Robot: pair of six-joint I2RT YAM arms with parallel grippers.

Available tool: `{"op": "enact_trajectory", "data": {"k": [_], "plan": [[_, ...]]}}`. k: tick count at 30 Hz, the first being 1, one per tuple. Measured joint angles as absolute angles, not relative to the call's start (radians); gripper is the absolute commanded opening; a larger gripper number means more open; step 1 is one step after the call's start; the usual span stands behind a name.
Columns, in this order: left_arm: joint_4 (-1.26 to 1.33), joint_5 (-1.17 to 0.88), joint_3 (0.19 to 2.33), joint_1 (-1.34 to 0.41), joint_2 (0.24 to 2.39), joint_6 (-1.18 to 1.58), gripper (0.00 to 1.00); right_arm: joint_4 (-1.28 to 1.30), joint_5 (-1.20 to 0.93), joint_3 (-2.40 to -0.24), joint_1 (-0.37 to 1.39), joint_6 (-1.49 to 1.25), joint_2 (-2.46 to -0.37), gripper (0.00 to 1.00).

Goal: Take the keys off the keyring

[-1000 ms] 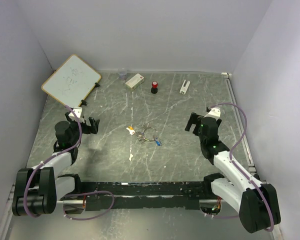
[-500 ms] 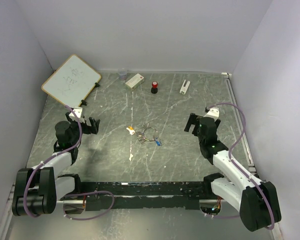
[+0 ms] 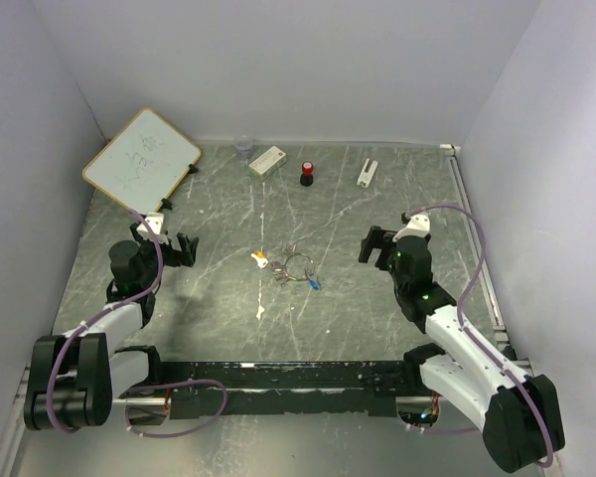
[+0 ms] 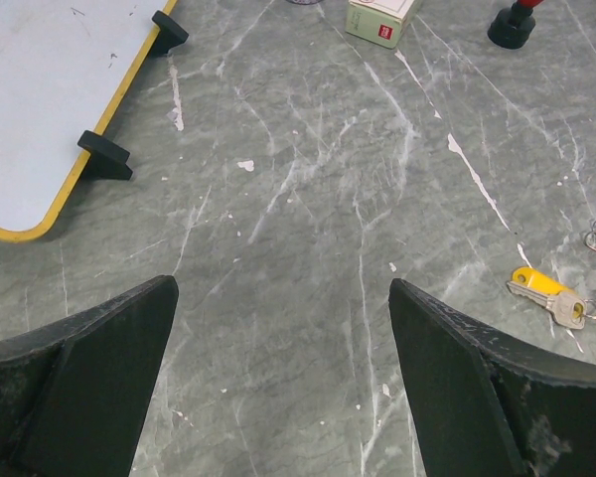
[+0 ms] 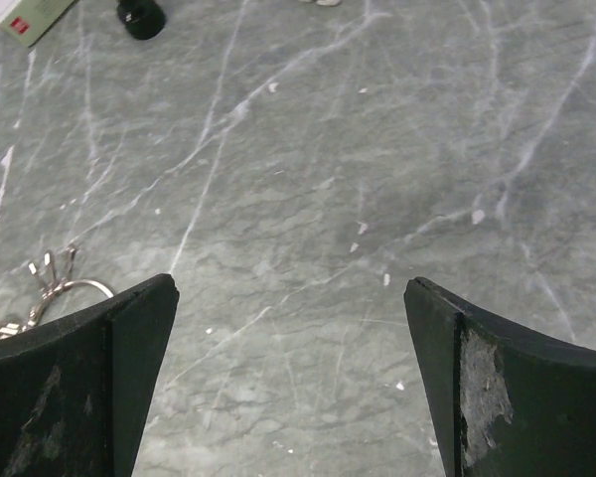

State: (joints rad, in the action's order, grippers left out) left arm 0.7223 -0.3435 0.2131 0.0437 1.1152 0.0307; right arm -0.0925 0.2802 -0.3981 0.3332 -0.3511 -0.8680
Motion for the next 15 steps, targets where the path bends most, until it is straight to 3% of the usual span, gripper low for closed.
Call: {"op": "enact_trajectory", "data": {"k": [7, 12, 15], "plan": [[0.705, -0.34, 0.213, 0.044, 1.113, 0.031, 0.99, -0.102, 0.216, -0.398, 0.419, -0.343, -0.875, 0.69], [0.702, -0.337, 0.213, 0.044, 1.113, 0.031, 0.99, -0.132, 0.207, -0.398, 0.514, -0.34, -0.968, 0.62], [0.701, -0.335, 0.213, 0.044, 1.113, 0.032, 0.99, -0.137, 0.229, -0.403, 0.599, -0.34, -1.054, 0.63]]}}
